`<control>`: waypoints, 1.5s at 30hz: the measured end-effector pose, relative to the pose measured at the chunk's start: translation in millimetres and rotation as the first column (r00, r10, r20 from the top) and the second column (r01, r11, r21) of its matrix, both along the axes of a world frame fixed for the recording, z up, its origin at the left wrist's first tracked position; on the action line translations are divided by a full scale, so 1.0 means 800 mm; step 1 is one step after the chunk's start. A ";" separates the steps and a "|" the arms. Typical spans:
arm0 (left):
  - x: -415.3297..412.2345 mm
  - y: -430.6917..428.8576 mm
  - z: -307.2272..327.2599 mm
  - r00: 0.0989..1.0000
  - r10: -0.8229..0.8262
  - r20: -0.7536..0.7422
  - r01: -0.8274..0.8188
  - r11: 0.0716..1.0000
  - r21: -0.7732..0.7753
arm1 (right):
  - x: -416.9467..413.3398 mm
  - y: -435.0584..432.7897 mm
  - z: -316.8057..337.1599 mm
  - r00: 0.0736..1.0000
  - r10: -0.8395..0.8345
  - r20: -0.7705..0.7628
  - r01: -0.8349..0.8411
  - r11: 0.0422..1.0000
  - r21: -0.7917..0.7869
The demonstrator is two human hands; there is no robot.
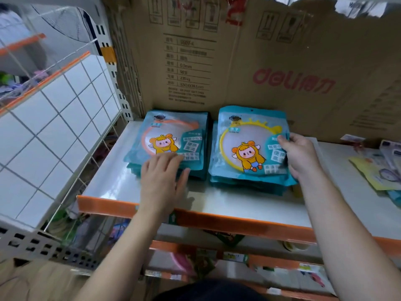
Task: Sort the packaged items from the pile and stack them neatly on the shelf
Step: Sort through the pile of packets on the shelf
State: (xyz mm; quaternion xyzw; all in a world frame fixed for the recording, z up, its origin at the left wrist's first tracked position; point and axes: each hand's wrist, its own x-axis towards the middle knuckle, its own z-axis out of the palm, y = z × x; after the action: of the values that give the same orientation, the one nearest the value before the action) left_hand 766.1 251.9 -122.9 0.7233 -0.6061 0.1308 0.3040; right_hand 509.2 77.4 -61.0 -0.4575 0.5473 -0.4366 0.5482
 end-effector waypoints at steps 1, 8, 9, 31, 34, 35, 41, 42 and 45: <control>-0.008 0.002 -0.006 1.000 -0.004 0.001 0.004 1.000 -0.007 | 0.002 -0.002 0.002 0.998 0.052 -0.040 -0.051 0.998 0.021; -0.010 0.003 -0.018 1.000 0.010 -0.020 -0.010 0.999 -0.031 | 0.012 -0.013 0.002 0.925 0.133 -0.356 -0.142 0.990 -0.001; -0.010 0.003 -0.018 1.000 0.010 -0.021 -0.010 0.999 -0.033 | 0.013 -0.016 0.000 0.912 0.114 -0.394 -0.134 0.991 -0.023; -0.015 0.000 -0.015 1.000 0.013 -0.002 -0.013 0.999 -0.031 | -0.016 0.008 -0.038 0.658 -0.062 -0.751 -0.231 0.932 -0.279; -0.032 -0.011 -0.003 0.999 -0.032 0.019 0.033 0.998 -0.058 | -0.039 0.026 -0.036 0.687 -0.129 -0.715 -0.179 0.924 -0.338; -0.043 -0.017 0.003 0.998 -0.062 0.026 0.064 0.996 -0.065 | -0.050 0.033 -0.033 0.685 -0.158 -0.711 -0.162 0.919 -0.360; -0.153 -0.072 0.038 0.951 -0.293 0.097 0.291 0.956 0.039 | -0.140 0.076 -0.022 0.593 -0.266 -0.760 -0.165 0.884 -0.438; -0.174 -0.079 0.040 0.939 -0.328 0.101 0.323 0.944 0.060 | -0.160 0.082 -0.022 0.577 -0.279 -0.767 -0.159 0.883 -0.441; -0.242 -0.092 0.044 0.915 -0.393 0.091 0.381 0.916 0.128 | -0.222 0.096 -0.022 0.559 -0.306 -0.771 -0.115 0.892 -0.437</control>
State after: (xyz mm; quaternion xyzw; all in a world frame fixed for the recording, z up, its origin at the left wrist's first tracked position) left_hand 572.7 178.3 -87.8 0.5954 -0.7600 0.0767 0.2492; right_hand 331.9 154.4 -78.9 -0.6872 0.6498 -0.3136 0.0853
